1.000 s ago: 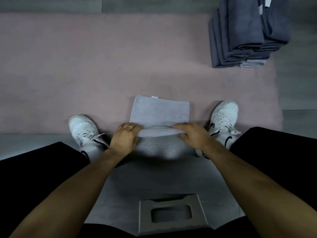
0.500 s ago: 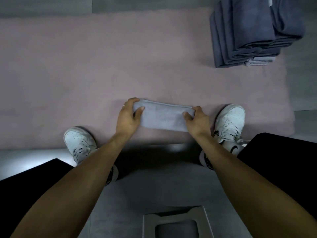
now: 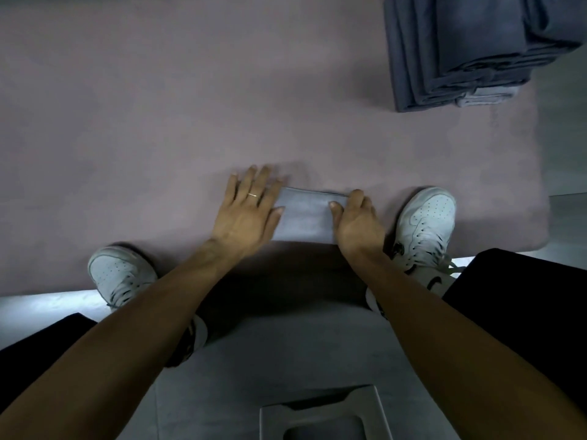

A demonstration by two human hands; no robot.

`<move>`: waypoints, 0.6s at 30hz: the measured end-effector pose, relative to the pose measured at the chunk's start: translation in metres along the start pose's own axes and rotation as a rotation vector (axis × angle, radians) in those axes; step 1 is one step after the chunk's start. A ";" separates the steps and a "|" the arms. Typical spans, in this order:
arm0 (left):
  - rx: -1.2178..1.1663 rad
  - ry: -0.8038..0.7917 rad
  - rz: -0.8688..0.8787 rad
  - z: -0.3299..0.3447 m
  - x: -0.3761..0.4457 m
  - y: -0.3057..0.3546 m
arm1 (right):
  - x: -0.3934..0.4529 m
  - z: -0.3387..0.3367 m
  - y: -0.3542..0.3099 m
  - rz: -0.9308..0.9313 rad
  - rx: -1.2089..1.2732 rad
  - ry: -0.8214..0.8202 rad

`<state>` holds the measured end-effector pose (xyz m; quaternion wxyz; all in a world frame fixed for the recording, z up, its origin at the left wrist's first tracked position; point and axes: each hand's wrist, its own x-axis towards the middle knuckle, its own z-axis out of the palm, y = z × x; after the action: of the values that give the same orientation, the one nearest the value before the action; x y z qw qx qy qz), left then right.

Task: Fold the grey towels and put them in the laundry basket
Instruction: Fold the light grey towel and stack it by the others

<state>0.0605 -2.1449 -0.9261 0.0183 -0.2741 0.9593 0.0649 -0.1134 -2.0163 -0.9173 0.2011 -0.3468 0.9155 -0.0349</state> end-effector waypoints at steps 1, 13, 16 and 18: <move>0.021 -0.061 0.011 0.003 0.000 0.006 | 0.000 0.000 -0.002 -0.045 -0.032 0.059; -0.156 -0.239 -0.042 0.001 0.011 -0.006 | 0.020 0.020 -0.004 -0.452 -0.146 -0.143; -0.303 -0.467 -0.014 -0.015 0.027 -0.026 | 0.020 0.017 -0.004 -0.491 -0.142 -0.155; -0.246 -0.590 -0.013 -0.024 0.040 -0.028 | 0.021 0.015 0.000 -0.555 -0.138 -0.155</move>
<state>0.0413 -2.1929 -0.9082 0.2629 -0.2495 0.8958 0.2572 -0.1218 -2.0293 -0.9383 0.2290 -0.5985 0.7677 0.0004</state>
